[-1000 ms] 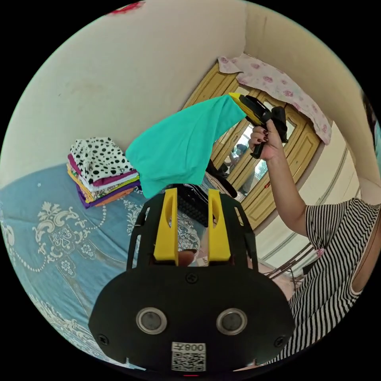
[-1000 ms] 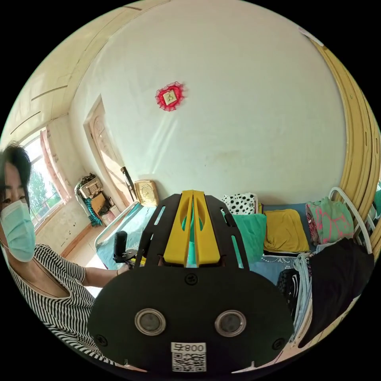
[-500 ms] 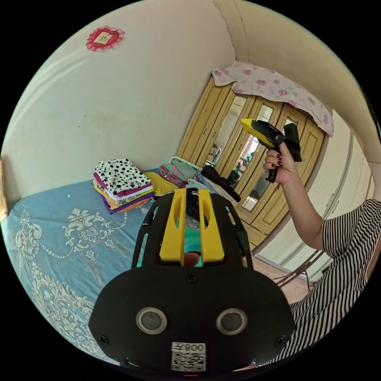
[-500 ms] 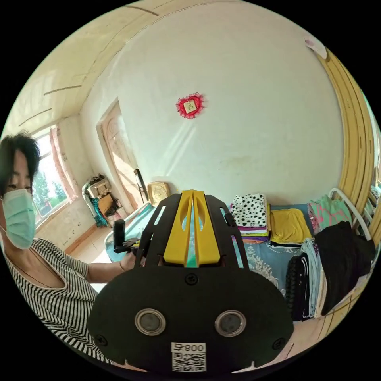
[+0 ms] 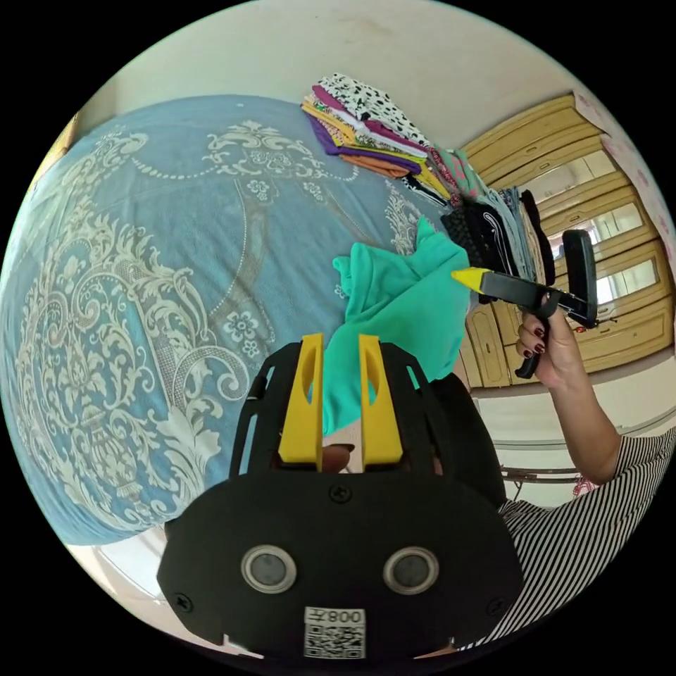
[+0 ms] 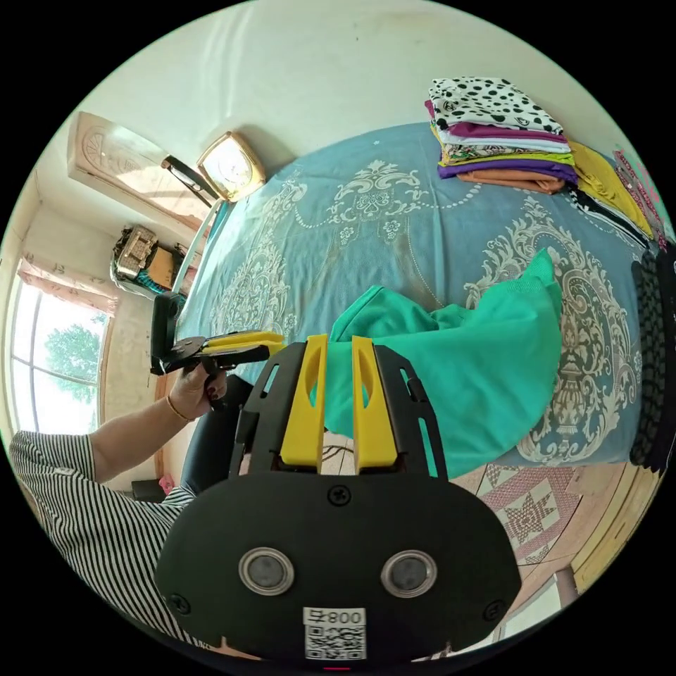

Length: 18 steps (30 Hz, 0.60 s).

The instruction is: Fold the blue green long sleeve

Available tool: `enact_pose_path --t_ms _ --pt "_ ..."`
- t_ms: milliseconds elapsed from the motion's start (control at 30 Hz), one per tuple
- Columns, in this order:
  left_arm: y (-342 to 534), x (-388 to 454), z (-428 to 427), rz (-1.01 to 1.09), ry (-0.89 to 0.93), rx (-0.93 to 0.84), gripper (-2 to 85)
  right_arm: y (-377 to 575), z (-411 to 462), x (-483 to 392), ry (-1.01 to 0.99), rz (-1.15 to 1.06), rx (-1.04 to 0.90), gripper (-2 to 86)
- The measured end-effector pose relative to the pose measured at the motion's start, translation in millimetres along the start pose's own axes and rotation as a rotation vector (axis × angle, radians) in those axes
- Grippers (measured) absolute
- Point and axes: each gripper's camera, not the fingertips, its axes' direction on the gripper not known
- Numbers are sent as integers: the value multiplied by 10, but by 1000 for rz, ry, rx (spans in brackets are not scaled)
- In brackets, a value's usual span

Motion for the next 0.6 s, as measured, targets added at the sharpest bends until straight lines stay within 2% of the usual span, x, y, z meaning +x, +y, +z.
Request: enact_pose_path --t_ms 200,300,433,600 --pt "-117 62 344 9 26 -91 66 -597 834 298 139 117 -78 114" --pt "-86 83 357 13 69 -80 57 -782 1097 481 183 161 -85 111" --pt "16 121 403 15 164 -60 49 -927 1584 690 286 186 -192 103" --pt "131 152 420 12 228 -25 40 -892 1624 881 289 220 -175 65"
